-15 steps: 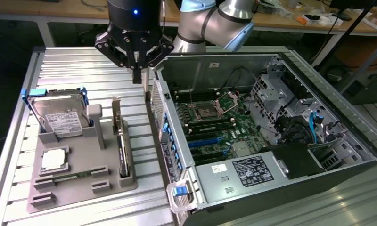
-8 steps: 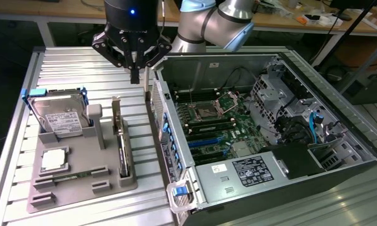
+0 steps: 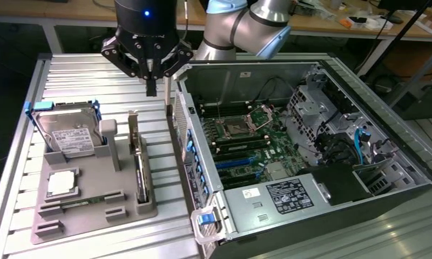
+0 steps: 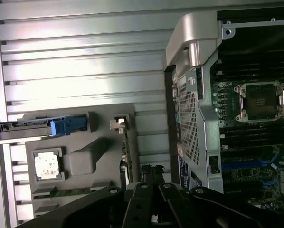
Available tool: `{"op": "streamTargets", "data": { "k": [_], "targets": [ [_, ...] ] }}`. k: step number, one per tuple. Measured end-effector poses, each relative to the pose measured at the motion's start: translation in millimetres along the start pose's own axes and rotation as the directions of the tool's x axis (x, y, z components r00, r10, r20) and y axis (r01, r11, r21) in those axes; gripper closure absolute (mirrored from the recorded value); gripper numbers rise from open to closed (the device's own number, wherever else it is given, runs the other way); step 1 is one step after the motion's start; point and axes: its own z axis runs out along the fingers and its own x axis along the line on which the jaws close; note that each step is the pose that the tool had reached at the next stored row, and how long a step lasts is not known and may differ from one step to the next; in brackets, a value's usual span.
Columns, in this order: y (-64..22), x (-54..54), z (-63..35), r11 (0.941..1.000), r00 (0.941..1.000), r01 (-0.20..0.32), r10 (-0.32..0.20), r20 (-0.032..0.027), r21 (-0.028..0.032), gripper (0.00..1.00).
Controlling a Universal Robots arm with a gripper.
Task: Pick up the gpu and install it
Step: 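Reach for the gpu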
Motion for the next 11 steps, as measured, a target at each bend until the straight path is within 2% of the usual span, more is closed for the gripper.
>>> {"op": "streamTargets", "data": {
  "k": [11],
  "targets": [
    [-0.6,7.6,-0.2,1.0,1.0,0.0,0.0,0.0,0.0,0.89]
  ]
}}
